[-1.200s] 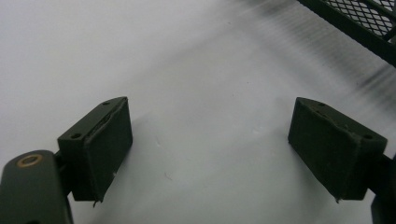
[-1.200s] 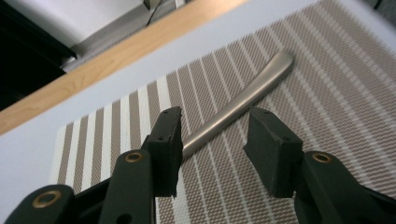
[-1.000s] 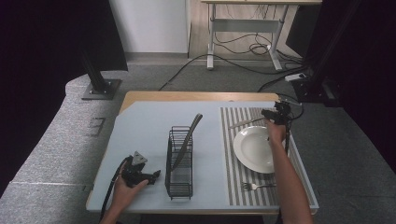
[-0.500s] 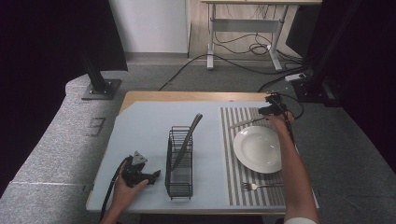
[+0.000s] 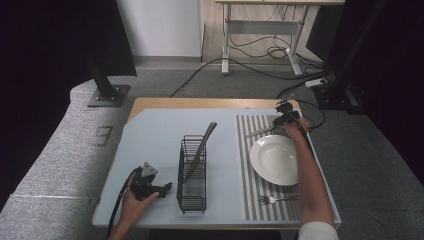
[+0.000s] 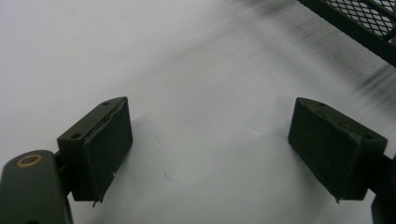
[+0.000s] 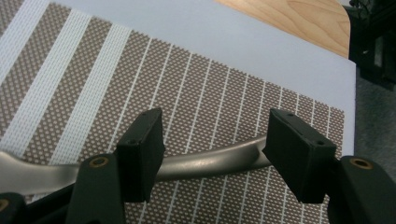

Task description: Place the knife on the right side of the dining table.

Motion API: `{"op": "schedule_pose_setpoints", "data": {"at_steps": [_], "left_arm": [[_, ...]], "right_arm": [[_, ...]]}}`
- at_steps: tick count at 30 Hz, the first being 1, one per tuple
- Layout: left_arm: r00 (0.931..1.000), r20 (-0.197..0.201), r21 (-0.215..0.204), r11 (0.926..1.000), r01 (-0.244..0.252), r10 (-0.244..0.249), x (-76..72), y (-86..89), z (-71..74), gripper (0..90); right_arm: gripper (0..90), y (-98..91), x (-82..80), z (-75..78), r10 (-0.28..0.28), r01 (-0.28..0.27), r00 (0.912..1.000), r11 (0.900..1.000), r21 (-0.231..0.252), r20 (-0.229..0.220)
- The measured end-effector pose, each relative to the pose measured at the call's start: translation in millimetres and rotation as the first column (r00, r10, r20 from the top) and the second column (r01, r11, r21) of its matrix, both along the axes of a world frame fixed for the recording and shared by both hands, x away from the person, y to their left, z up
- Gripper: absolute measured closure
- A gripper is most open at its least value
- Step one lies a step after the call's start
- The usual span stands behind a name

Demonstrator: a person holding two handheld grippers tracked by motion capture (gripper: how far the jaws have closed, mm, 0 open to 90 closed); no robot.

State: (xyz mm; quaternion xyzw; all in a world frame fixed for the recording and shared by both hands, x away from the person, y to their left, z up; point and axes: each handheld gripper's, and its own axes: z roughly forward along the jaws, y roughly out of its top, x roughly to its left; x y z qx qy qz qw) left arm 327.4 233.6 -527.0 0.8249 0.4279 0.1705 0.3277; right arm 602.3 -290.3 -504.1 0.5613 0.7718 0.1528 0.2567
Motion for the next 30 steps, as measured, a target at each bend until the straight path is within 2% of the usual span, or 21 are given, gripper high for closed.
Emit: {"op": "schedule_pose_setpoints", "data": {"at_steps": [2, 5, 8, 10, 16, 21, 23, 26, 30], "left_arm": [[1.0000, 0.000, 0.000, 1.0000, -0.001, 0.001, 0.0, 0.0, 0.0, 13.0], [1.0000, 0.001, 0.000, 1.0000, -0.001, 0.001, -0.2, -0.1, 0.0, 13.0], [1.0000, 0.001, 0.000, 1.0000, -0.001, 0.001, -0.3, -0.1, -0.1, 13.0], [1.0000, 0.002, 0.000, 1.0000, -0.001, 0.001, -0.2, -0.1, 0.0, 13.1], [1.0000, 0.001, 0.001, 1.0000, -0.001, 0.001, -0.2, -0.1, 0.0, 13.0], [1.0000, 0.001, 0.001, 1.0000, -0.001, 0.001, -0.2, -0.1, 0.0, 13.0], [1.0000, 0.001, 0.001, 1.0000, -0.001, 0.001, -0.2, -0.1, 0.0, 13.0], [1.0000, 0.001, 0.000, 1.0000, 0.000, 0.000, -0.2, 0.0, 0.0, 13.0], [1.0000, 0.001, 0.000, 1.0000, -0.001, 0.001, -0.2, 0.0, 0.0, 13.0]], "right_arm": [[36.3, -0.9, -0.2, 0.0, -0.007, 0.007, 1.0000, 0.9999, 0.010, -0.004], [36.2, -3.6, -1.9, 0.6, -0.029, 0.029, 0.9996, 0.9996, -0.001, -0.006], [35.9, -8.8, -4.3, 0.1, -0.073, 0.073, 0.9972, 0.9965, 0.039, -0.013], [35.2, -13.4, -5.8, -0.4, -0.112, 0.114, 0.9934, 0.9901, 0.082, -0.023], [35.2, -23.9, -11.9, -2.9, -0.153, 0.153, 0.9882, 0.9798, 0.129, -0.009], [35.0, -33.6, -16.5, -3.4, -0.169, 0.170, 0.9854, 0.9720, 0.162, -0.020], [34.9, -36.6, -17.9, -3.5, -0.184, 0.182, 0.9829, 0.9706, 0.157, -0.005], [35.6, -39.7, -21.0, -0.9, -0.177, 0.171, 0.9841, 0.9644, 0.202, 0.012], [35.5, -34.3, -25.1, 5.6, -0.142, 0.133, 0.9892, 0.9715, 0.196, 0.035]]}}
